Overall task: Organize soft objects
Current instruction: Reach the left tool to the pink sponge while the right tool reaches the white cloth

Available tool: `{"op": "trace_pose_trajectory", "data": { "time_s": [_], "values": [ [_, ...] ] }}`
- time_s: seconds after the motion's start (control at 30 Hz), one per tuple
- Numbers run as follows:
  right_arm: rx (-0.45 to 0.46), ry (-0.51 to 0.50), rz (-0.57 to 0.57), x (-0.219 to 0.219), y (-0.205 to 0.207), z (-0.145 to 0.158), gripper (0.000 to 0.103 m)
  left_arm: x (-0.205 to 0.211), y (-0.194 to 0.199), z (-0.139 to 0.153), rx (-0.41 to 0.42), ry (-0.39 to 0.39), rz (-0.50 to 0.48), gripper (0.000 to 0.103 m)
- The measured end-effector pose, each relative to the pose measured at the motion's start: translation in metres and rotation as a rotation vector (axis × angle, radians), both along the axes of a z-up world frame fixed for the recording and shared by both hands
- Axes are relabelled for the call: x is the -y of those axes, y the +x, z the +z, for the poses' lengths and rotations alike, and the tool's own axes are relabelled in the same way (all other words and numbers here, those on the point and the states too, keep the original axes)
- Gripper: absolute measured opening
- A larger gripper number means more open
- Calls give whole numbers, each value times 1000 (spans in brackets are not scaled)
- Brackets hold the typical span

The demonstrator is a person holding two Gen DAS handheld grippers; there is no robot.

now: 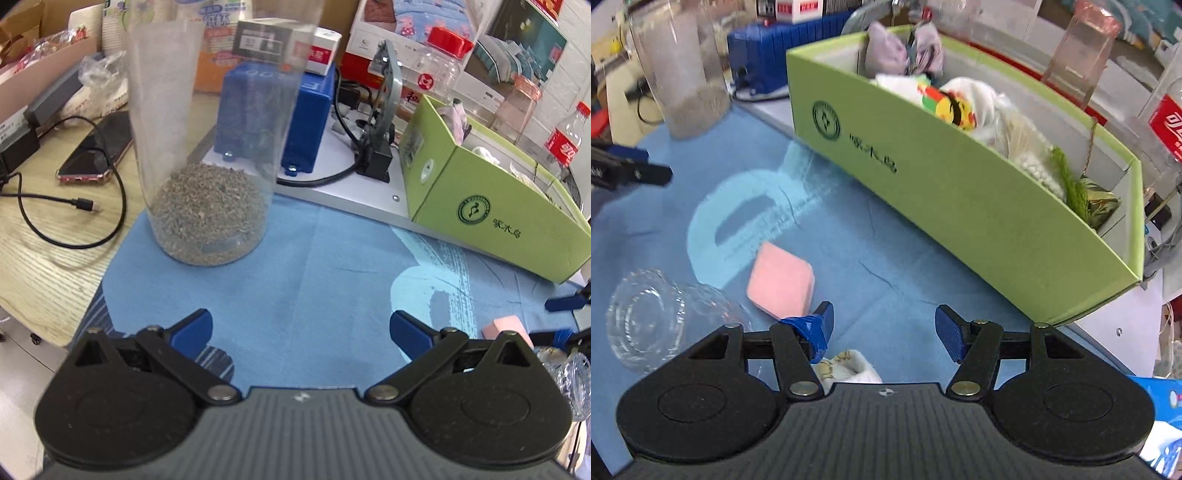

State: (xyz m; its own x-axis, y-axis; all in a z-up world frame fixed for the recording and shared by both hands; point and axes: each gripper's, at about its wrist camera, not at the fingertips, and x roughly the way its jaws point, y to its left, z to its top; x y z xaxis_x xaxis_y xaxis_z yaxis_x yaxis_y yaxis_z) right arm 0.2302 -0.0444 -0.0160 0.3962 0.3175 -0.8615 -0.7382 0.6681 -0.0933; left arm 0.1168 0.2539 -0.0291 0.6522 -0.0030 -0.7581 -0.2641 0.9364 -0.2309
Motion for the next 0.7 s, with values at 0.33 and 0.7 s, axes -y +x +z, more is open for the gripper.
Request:
{"op": "trace_pose_trajectory", "data": {
  "time_s": [0.33, 0.7],
  "values": [
    [-248, -58, 17, -32, 34, -7, 50, -9, 0, 1, 4, -2, 16, 101],
    [-76, 302, -167, 23, 7, 32, 48, 64, 47, 13, 5, -25, -202, 102]
  ]
}}
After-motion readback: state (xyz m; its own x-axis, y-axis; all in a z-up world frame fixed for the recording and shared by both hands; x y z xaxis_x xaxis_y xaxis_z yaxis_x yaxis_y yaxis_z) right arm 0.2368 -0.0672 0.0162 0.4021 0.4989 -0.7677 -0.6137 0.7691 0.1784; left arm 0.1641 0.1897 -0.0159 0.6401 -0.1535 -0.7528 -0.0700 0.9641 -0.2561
